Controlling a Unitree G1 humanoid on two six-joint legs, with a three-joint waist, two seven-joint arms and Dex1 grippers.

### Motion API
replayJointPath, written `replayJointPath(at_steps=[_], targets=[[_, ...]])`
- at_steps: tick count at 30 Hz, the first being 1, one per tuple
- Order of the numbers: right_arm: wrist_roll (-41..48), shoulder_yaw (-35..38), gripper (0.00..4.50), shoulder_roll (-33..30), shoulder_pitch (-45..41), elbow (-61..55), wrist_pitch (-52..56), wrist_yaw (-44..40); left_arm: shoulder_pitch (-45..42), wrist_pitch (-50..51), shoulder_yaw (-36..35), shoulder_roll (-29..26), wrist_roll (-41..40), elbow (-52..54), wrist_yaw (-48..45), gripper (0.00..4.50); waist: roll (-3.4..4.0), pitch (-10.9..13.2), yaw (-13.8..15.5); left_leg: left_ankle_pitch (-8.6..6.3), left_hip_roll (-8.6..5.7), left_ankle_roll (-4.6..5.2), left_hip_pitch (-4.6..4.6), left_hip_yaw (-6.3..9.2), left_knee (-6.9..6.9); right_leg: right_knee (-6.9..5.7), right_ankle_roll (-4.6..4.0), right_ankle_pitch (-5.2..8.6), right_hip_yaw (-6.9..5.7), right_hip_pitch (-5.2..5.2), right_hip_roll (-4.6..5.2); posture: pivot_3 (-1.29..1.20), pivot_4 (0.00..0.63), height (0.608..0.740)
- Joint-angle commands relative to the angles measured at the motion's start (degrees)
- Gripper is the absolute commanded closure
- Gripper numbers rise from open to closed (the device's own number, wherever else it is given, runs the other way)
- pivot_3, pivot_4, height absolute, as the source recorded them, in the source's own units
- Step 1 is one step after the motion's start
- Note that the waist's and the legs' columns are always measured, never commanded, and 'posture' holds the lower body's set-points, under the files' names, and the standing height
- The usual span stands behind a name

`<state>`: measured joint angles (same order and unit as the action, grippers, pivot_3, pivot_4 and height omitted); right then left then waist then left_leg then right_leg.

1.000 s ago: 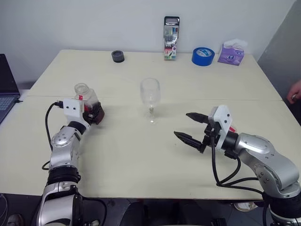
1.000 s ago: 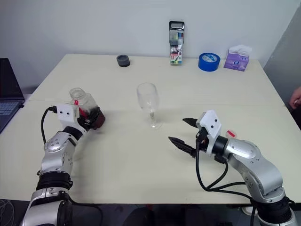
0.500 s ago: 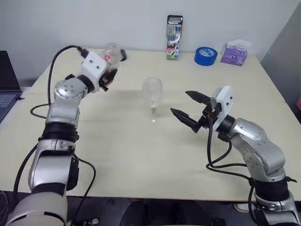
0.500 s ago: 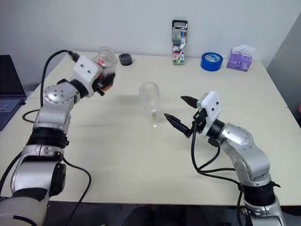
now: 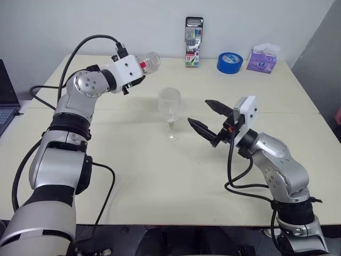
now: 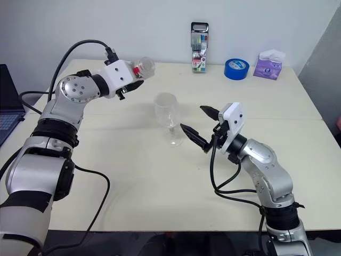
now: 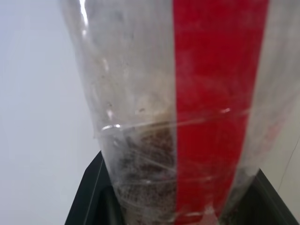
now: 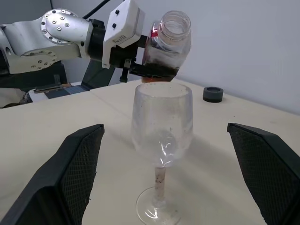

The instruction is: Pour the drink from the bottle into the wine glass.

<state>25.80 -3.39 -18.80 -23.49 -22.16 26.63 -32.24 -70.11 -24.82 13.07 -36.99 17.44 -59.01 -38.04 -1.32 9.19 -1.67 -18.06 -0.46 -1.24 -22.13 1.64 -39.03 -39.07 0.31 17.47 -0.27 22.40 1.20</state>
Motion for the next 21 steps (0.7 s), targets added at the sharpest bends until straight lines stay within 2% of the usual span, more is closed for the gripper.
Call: replayJointPath(at_steps=[1, 10, 21], targets=[[-0.5, 0.5, 0.00, 0.5, -1.0, -1.2, -2.0, 0.4, -3.5, -4.9, 0.8, -1.3, 1.7, -0.3, -0.7, 2.78, 0.00, 0.0, 0.0, 0.00, 0.00, 0.00, 0.00, 0.00, 0.00, 0.00, 0.00, 0.00, 0.00, 0.00, 0.00, 0.00, 0.150, 0.740], [-0.8, 0.2, 0.00, 0.9, -1.2, -0.8, -2.2, 0.7, -6.6, -9.3, 2.4, -0.4, 3.7, -3.3, -1.4, 2.78, 0.00, 0.0, 0.0, 0.00, 0.00, 0.00, -0.02, 0.00, -0.01, -0.01, 0.00, 0.00, -0.08, 0.02, 0.00, 0.00, 0.150, 0.740], [-1.2, -0.2, 0.00, 1.4, -0.8, -1.1, -2.0, 1.5, -7.6, -14.9, 3.9, -2.2, 6.2, -3.2, -3.3, 2.78, 0.00, 0.0, 0.0, 0.00, 0.00, 0.00, -0.02, -0.01, -0.02, -0.03, 0.00, 0.00, -0.12, 0.04, 0.00, 0.00, 0.150, 0.740]])
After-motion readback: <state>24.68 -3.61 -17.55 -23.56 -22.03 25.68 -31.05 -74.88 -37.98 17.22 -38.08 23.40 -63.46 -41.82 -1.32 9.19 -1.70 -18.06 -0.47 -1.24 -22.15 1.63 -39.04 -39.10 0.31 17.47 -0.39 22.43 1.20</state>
